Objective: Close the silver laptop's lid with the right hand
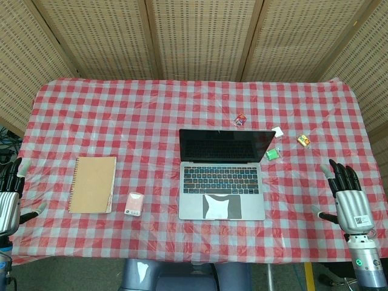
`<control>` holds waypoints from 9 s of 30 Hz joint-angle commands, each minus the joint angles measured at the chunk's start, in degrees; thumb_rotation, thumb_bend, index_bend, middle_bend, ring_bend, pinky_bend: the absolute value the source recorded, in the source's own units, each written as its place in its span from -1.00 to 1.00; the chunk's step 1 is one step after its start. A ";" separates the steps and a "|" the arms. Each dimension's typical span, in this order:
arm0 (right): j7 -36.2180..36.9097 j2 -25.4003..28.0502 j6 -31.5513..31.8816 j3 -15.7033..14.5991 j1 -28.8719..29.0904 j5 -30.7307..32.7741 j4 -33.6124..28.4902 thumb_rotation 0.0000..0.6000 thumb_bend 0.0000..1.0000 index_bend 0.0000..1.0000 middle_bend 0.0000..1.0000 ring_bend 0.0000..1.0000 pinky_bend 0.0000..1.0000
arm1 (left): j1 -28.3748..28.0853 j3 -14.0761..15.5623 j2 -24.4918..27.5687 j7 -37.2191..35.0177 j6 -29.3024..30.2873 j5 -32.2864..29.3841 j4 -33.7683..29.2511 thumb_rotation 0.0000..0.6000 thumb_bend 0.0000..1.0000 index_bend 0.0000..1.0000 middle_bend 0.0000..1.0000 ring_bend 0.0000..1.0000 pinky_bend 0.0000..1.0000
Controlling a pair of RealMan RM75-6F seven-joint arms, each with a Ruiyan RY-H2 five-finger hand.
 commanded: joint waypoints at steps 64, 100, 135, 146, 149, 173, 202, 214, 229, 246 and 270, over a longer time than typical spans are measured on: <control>-28.94 0.77 -27.89 22.78 34.23 37.12 -11.89 1.00 0.14 -0.57 -0.82 -0.96 -0.72 | -1.94 0.21 -1.17 -0.67 -3.61 0.67 2.60 1.00 -0.77 -1.00 -1.00 -1.00 -1.00; -42.10 -8.46 -26.49 18.22 49.62 53.73 -2.87 1.00 1.00 -0.05 -0.33 -0.47 -0.29 | -3.25 0.94 -1.41 -3.89 -6.58 -0.15 4.16 1.00 -0.77 -1.00 -1.00 -1.00 -1.00; -41.33 -11.34 -26.29 14.45 51.61 55.98 -2.73 1.00 1.00 0.17 -0.10 -0.26 -0.11 | -3.49 1.49 -1.23 -3.56 -6.73 0.11 3.84 1.00 -0.76 -1.00 -1.00 -1.00 -1.00; -43.48 -10.45 -23.45 14.32 52.16 56.56 -7.16 1.00 1.00 0.24 0.03 -0.13 0.00 | -3.64 1.86 -1.22 -3.62 -7.19 0.24 3.80 1.00 -0.76 -1.00 -1.00 -1.00 -1.00; -43.90 -10.11 -22.78 14.34 52.24 56.79 -8.39 1.00 1.00 0.24 0.03 -0.13 0.00 | -3.63 1.93 -1.21 -3.55 -7.09 0.39 3.68 1.00 -0.76 -1.00 -1.00 -1.00 -1.00; -47.49 -6.90 -18.96 14.20 52.93 62.83 -18.31 1.00 1.00 0.25 0.03 -0.12 0.03 | -3.55 2.50 -1.19 -3.21 -6.41 1.52 3.26 1.00 -0.76 -1.00 -1.00 -1.00 -1.00; -50.55 -5.42 -12.97 13.12 54.02 70.62 -28.02 1.00 1.00 0.24 0.02 -0.13 0.04 | -3.20 3.06 -1.28 -2.82 -4.72 3.39 2.95 1.00 -0.76 -1.00 -1.00 -1.00 -1.00; -50.59 -5.46 -10.56 11.97 53.48 71.71 -32.12 1.00 1.00 0.24 0.02 -0.13 0.05 | -3.07 3.28 -1.31 -2.44 -4.05 4.22 2.75 1.00 -0.76 -1.00 -1.00 -1.00 -1.00; -49.19 -5.80 -9.17 9.87 51.88 71.22 -36.66 1.00 1.00 0.24 0.02 -0.13 0.05 | -3.07 3.52 -1.45 -2.29 -3.90 4.80 2.77 1.00 -0.76 -1.00 -1.00 -1.00 -1.00; -48.23 -7.42 -7.68 7.69 50.49 69.69 -39.06 1.00 1.00 0.24 0.02 -0.13 0.05 | -2.98 3.79 -1.58 -1.75 -3.42 5.64 2.58 1.00 -0.76 -1.00 -1.00 -1.00 -1.00; -47.19 -9.05 -8.04 6.08 49.22 69.61 -40.28 1.00 1.00 0.23 0.01 -0.14 0.05 | -2.94 3.94 -1.65 -1.50 -3.33 6.02 2.51 1.00 -0.76 -1.00 -1.00 -1.00 -1.00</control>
